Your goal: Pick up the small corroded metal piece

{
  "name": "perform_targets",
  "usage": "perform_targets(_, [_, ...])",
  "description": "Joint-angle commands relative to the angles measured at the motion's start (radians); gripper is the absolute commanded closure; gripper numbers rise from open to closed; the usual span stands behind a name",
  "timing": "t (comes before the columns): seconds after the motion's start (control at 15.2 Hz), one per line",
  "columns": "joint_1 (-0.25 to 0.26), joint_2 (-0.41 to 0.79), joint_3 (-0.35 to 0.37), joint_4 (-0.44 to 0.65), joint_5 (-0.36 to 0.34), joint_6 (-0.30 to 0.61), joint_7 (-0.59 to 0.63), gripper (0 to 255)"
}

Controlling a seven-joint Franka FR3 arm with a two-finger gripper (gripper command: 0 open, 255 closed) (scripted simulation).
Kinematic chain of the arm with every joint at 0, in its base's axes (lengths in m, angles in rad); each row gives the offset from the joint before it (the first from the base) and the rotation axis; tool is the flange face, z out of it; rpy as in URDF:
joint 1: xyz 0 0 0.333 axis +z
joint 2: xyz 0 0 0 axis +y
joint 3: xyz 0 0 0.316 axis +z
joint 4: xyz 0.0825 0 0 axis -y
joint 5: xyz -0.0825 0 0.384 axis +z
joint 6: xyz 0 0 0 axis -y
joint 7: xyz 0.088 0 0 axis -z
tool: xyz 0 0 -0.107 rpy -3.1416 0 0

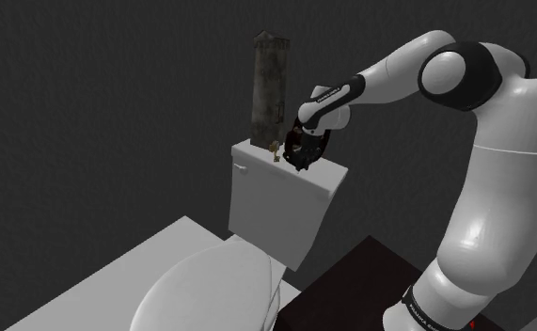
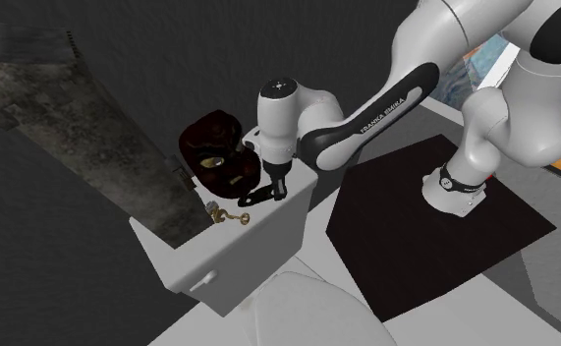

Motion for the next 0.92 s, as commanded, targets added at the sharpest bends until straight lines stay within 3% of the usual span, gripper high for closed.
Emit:
perform_targets(0.0, [0.001,-0.015,-0.001,0.005,-0.004,-0.020,0.002,255])
perform_targets(0.86, [0.005,-0.091,-0.007,0.062,-0.022,-0.152,0.016,255])
